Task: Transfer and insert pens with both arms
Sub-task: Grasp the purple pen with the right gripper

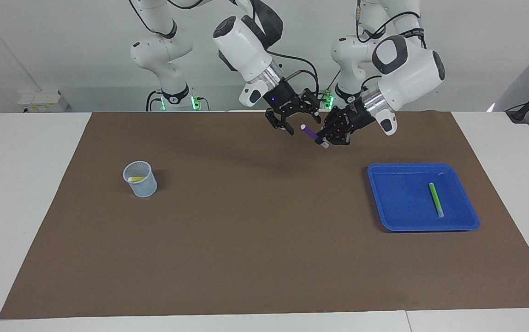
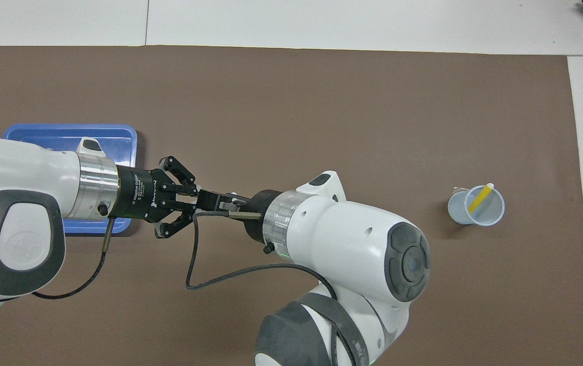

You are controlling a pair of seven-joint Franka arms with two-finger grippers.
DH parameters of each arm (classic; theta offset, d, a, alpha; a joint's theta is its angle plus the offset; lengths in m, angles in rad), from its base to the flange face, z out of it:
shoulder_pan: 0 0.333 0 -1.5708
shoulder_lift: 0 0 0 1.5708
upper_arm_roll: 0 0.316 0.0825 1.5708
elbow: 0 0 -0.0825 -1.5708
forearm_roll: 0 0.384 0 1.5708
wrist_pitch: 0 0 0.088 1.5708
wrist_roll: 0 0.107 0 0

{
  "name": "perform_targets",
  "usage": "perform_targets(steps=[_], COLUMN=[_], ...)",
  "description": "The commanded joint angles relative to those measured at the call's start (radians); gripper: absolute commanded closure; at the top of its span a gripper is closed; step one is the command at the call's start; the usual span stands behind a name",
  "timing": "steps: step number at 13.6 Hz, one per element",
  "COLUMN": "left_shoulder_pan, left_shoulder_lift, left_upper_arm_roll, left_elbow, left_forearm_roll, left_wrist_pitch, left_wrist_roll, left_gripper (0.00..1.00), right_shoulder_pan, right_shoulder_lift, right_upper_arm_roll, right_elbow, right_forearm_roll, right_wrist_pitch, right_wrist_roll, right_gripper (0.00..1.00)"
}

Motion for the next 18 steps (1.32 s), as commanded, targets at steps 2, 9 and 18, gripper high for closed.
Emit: perform_targets(steps=[2, 9, 18], left_shoulder_pan=[-0.017, -0.017, -0.034], left_shoulder_lift=[-0.039, -0.039, -0.042], left_upper_arm_roll=[0.012, 0.012, 0.012], left_elbow=[-0.038, -0.038, -0.038], left_forearm_roll=[-0.028, -0.029, -0.029], left_wrist_pitch=[0.021, 0.014, 0.014], left_wrist_roll=[-0.014, -0.020, -0.032], left_gripper=[1.00, 1.00, 1.00], right_shoulder_pan=[-0.006, -0.017, -0.017], right_shoulder_lift=[0.009, 0.010, 0.013], right_upper_arm_roll=[0.006, 0.004, 0.004], right_elbow=[0.012, 0.013, 0.005], right_forearm_roll=[-0.004, -0.006, -0.006], right_wrist_pitch=[0.013, 0.011, 0.005], right_wrist_roll=[-0.019, -0.025, -0.024], right_gripper=[0.30, 0.68, 1.00])
